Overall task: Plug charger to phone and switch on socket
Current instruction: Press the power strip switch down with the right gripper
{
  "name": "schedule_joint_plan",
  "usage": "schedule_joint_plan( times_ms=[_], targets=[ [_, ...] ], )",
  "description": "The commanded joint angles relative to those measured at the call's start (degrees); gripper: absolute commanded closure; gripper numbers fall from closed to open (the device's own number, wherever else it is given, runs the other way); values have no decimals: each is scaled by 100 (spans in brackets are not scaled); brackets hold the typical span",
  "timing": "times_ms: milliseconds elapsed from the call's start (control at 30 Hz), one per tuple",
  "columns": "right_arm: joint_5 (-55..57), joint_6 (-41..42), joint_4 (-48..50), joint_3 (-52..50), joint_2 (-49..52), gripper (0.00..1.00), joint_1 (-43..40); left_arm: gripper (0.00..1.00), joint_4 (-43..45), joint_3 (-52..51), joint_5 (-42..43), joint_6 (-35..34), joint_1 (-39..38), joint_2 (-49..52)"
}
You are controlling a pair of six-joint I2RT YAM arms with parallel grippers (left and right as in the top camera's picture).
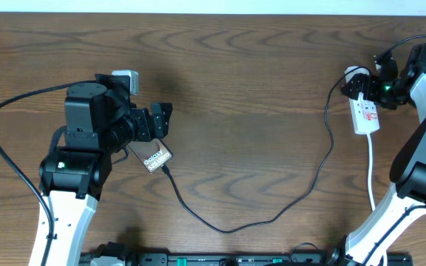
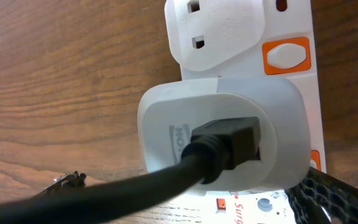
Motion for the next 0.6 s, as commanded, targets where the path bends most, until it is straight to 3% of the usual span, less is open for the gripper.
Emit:
schedule_joint_plan(
  times_ms=[0,567],
  targets=[
    [-13,428,-33,-42,258,1,90,8,-7,138,-74,-9,-13,-4],
    [1023,621,-341,-39,-824,1,-144,8,-7,138,-76,-9,-13,-4]
  ],
)
